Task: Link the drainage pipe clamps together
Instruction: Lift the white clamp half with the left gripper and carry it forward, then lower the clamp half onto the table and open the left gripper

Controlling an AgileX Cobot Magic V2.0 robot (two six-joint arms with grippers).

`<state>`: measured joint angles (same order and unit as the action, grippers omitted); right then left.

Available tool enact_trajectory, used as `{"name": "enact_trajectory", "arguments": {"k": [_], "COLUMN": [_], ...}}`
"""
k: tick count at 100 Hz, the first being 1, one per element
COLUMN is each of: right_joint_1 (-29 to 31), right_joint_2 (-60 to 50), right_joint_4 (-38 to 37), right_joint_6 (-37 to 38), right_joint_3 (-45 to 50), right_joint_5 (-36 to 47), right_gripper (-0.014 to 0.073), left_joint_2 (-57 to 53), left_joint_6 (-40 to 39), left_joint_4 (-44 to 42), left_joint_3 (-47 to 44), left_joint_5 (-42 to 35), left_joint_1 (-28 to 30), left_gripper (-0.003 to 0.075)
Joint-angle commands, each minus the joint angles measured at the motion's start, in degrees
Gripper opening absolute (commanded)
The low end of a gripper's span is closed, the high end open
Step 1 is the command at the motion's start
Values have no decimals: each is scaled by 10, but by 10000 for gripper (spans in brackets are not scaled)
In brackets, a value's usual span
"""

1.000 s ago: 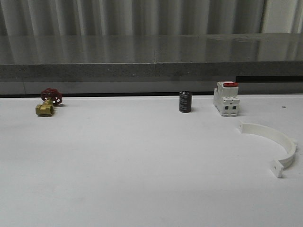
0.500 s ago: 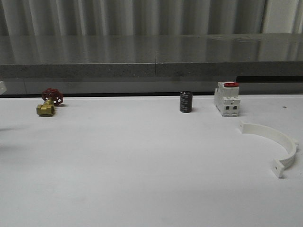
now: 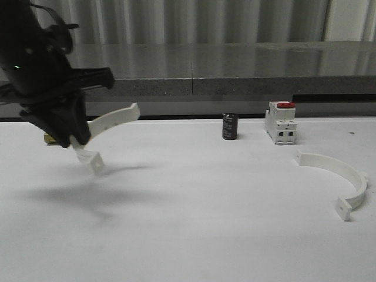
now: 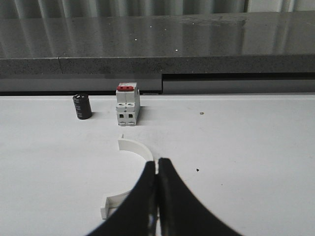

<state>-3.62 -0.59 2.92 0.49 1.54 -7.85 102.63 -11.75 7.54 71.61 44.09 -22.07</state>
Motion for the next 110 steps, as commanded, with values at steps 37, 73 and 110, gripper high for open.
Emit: {"name": "enact_trajectory", "arguments": {"k": [37, 73, 110], "right_joint_1": [2, 2, 2], "right_joint_2": [-11, -11, -11], "right_joint_4": [-1, -1, -1], "right_joint_6": [-5, -5, -5], "right_joint_3": [-9, -9, -9], "right_joint_5": [46, 46, 46], "right_gripper": [-68, -68, -68], "left_joint_2": [70, 104, 109], "left_joint_6": [-97, -106, -107], "left_joint_4": [-1, -4, -11], "left_joint_3": [34, 65, 65], "left_joint_5": [-75, -61, -56], "left_joint_1": [-76, -78, -78], "left_gripper": [-10, -10, 0]}}
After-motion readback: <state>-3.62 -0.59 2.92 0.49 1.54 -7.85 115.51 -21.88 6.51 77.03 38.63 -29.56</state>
